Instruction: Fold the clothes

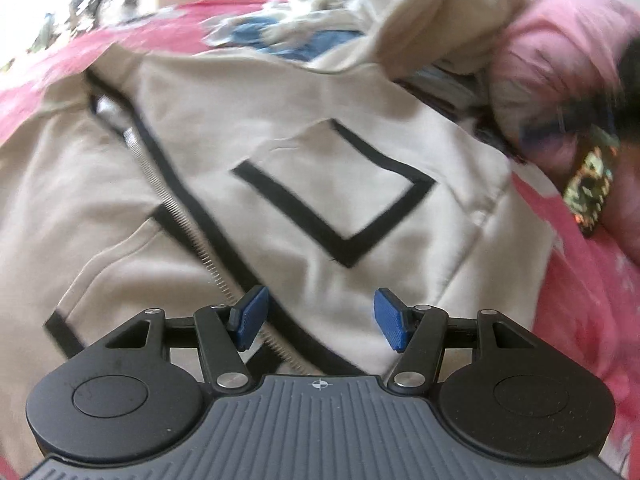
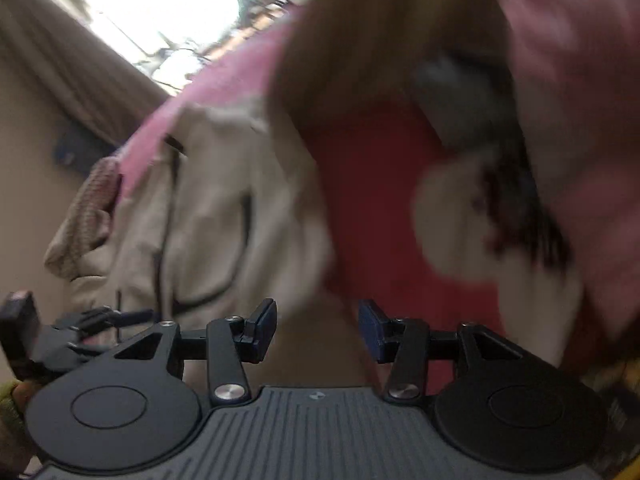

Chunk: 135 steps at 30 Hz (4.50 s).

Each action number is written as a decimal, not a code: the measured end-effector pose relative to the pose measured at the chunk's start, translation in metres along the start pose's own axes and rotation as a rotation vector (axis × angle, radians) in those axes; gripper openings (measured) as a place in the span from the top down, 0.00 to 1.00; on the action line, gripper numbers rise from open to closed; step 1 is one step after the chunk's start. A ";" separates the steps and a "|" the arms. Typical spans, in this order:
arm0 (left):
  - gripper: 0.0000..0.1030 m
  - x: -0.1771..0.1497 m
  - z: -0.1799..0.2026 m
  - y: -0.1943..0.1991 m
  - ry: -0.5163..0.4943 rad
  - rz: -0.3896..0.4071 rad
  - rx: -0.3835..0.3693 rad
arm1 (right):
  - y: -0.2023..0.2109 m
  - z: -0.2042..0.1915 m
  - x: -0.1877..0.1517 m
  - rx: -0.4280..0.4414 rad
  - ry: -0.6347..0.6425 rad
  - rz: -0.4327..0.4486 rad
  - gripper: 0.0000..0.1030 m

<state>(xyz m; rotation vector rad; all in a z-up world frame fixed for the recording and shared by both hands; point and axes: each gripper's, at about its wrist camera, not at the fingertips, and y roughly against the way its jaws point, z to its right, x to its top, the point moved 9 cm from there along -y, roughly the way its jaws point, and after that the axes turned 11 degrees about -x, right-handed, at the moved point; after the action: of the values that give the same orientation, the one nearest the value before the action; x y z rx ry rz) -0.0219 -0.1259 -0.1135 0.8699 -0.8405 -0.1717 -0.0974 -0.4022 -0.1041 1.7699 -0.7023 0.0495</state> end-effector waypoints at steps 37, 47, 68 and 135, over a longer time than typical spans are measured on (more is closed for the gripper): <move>0.43 -0.018 0.009 0.016 0.033 -0.061 -0.052 | -0.002 -0.157 -0.139 0.046 1.291 0.067 0.93; 0.43 -0.031 0.025 0.012 -0.067 -0.118 -0.056 | 0.012 -0.157 -0.148 -0.076 1.527 0.236 1.00; 0.42 -0.036 0.026 0.009 -0.091 -0.127 -0.051 | -0.012 -0.136 -0.173 -0.108 1.477 0.149 0.88; 0.39 -0.022 0.037 -0.013 -0.260 -0.106 -0.047 | -0.019 -0.043 0.006 -0.070 0.402 0.095 0.68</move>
<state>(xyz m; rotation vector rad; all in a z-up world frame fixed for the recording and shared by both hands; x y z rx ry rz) -0.0609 -0.1463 -0.1226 0.8596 -1.0278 -0.4026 -0.0696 -0.3636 -0.1040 1.5933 -0.4868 0.4282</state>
